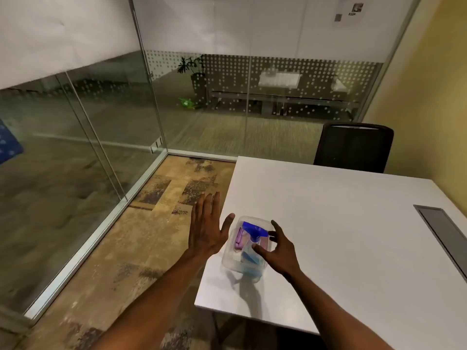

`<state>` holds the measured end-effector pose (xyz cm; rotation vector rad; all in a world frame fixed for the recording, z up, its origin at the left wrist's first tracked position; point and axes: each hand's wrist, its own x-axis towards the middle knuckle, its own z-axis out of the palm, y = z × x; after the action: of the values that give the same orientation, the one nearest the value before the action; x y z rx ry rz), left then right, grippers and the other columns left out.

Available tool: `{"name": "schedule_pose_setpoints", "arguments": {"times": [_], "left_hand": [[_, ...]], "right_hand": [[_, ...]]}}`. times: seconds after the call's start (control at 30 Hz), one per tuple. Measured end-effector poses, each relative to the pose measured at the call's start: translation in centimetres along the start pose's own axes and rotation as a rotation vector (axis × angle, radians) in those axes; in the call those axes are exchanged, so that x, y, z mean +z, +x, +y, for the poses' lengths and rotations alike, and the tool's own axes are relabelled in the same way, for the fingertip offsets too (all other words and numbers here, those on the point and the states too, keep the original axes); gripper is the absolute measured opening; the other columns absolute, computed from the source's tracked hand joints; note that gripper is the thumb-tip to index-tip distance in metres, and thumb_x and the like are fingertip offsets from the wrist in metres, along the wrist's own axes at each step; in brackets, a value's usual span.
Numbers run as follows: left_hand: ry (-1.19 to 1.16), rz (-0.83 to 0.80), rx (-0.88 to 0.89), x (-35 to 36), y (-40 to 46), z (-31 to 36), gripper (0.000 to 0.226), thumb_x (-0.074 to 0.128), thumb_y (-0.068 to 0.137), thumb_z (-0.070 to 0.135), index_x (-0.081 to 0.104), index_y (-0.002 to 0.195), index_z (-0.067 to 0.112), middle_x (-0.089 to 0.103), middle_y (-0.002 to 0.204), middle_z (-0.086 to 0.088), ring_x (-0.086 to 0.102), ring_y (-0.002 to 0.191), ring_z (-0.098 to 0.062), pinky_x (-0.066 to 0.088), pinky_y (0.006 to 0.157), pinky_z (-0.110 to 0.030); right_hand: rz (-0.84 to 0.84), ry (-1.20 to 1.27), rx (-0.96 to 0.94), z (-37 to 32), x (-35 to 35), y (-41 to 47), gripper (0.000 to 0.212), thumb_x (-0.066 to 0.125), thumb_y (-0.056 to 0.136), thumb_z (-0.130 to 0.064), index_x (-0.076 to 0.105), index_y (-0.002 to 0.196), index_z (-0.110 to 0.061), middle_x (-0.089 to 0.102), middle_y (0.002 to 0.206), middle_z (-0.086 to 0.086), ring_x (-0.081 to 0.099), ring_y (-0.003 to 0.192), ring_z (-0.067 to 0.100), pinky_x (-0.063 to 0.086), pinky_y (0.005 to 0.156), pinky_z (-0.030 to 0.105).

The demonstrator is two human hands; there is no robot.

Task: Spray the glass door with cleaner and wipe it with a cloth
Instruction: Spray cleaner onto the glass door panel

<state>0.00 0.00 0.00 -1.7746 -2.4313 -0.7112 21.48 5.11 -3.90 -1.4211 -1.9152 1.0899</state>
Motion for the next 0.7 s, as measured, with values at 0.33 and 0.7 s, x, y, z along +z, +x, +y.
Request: {"name": "schedule_pose_setpoints", "arguments": {"times": [0.33,0.7], "left_hand": [[-0.035,-0.108,-0.073,3.0,-1.6,-1.2,0.087,0.007,0.095,0.073,0.034,0.156,0.016,0.043,0.159,-0.009,0.035,0.151,-0.030,0.031,0.123,-0.049],[-0.153,-0.084,-0.245,4.6,-3.3,0.1,0.094,-0.001,0.088,0.081,0.026,0.159,0.025,0.032,0.165,0.000,0.026,0.155,-0.020,0.025,0.127,-0.041]], "right_hand": [[-0.077,-0.026,0.109,1.1,2.1,1.5,0.065,0.087,0.078,-0.039,0.060,0.135,-0.022,0.069,0.132,0.003,0.066,0.120,0.024,0.050,0.098,0.029],[-0.113,0.018,0.077,2.3,2.3,3.7,0.046,0.079,0.085,-0.043,0.070,0.121,-0.016,0.076,0.111,0.006,0.072,0.103,0.027,0.053,0.086,0.028]]}}
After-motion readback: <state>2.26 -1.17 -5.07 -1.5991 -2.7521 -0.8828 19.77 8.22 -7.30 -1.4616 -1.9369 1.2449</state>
